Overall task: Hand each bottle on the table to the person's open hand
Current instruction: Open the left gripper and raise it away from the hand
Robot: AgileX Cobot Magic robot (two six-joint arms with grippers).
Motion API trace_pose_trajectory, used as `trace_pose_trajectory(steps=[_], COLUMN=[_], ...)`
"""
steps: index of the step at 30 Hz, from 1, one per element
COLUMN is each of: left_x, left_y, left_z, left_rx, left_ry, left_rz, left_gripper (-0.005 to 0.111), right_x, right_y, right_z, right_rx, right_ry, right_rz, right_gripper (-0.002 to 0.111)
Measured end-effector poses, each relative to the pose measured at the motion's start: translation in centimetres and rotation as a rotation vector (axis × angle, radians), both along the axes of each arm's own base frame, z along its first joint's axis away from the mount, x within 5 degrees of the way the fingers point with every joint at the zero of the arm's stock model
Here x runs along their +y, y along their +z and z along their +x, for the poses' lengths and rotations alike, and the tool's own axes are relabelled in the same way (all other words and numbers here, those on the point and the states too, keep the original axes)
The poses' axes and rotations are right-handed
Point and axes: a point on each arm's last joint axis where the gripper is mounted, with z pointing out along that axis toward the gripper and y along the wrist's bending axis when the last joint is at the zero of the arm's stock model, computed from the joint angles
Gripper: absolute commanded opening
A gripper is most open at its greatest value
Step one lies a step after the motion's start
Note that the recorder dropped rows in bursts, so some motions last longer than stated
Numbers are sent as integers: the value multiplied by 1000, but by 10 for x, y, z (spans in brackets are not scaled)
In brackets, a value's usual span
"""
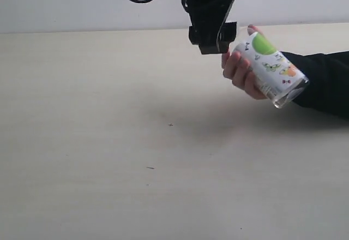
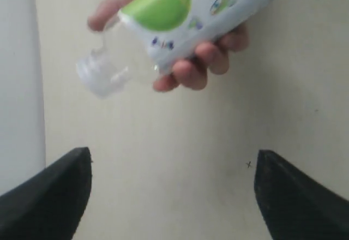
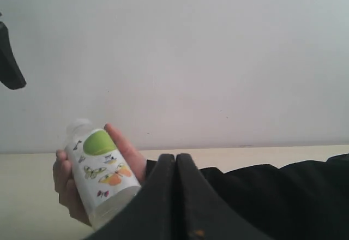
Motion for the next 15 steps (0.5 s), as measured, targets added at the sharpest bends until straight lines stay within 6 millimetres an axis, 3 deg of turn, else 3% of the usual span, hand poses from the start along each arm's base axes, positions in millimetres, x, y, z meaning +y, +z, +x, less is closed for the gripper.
trace_pose_trajectory(steps=[7,15], left_x=[15,18], left_y=[19,18], left_z=[1,2], left_rx=[-55,-46], left_ry=[271,381], left_rz=[-61,-103], left_gripper=[78,77], right_x=[0,0], right_y=[0,0], right_z=[0,0], right_rx=[0,0], right_ry=[0,0], right_rz=[0,0], right_gripper=[0,0])
